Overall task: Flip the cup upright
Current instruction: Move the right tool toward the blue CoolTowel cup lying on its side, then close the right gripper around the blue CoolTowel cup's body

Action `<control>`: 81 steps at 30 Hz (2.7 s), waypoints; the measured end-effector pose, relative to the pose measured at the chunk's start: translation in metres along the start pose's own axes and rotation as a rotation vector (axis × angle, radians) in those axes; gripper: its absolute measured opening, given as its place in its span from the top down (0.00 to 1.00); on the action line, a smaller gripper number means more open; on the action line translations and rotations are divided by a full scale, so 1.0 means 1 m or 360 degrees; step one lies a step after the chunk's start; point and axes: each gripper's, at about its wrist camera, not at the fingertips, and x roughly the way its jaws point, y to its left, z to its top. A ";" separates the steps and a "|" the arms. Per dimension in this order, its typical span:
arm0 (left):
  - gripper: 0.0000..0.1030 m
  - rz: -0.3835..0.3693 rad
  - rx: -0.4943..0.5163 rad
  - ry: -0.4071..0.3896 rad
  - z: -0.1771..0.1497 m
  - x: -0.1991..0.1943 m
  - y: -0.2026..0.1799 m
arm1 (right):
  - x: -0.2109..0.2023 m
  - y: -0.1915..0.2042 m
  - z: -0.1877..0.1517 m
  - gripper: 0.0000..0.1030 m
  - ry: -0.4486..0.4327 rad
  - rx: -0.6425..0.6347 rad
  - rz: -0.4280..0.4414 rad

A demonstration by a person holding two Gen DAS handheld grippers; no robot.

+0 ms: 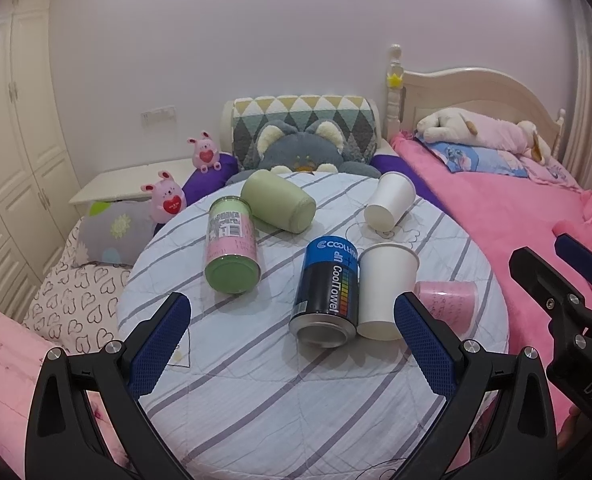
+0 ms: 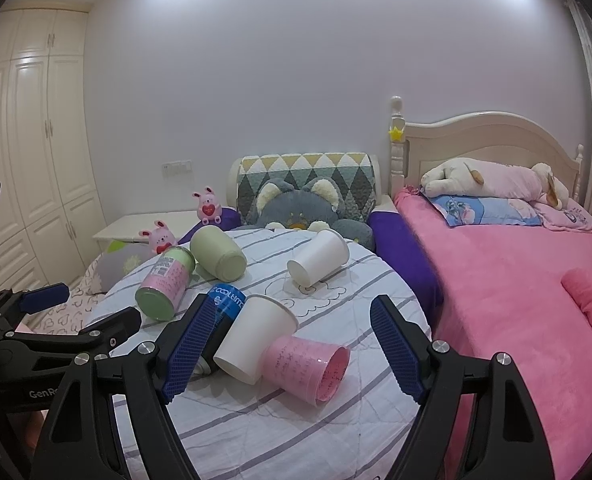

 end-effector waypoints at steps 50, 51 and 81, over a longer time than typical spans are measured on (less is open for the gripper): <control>0.33 -0.0188 -0.0107 0.0526 -0.012 0.108 0.020 | 0.057 0.006 -0.011 0.21 0.0189 -0.0017 0.0078; 0.33 -0.0184 -0.0109 0.0524 -0.015 0.103 0.024 | 0.056 0.013 -0.011 0.21 0.0192 -0.0030 0.0092; 0.05 -0.0291 -0.0180 0.0421 -0.039 0.055 0.109 | 0.167 0.123 -0.030 0.21 0.1024 0.0366 0.0431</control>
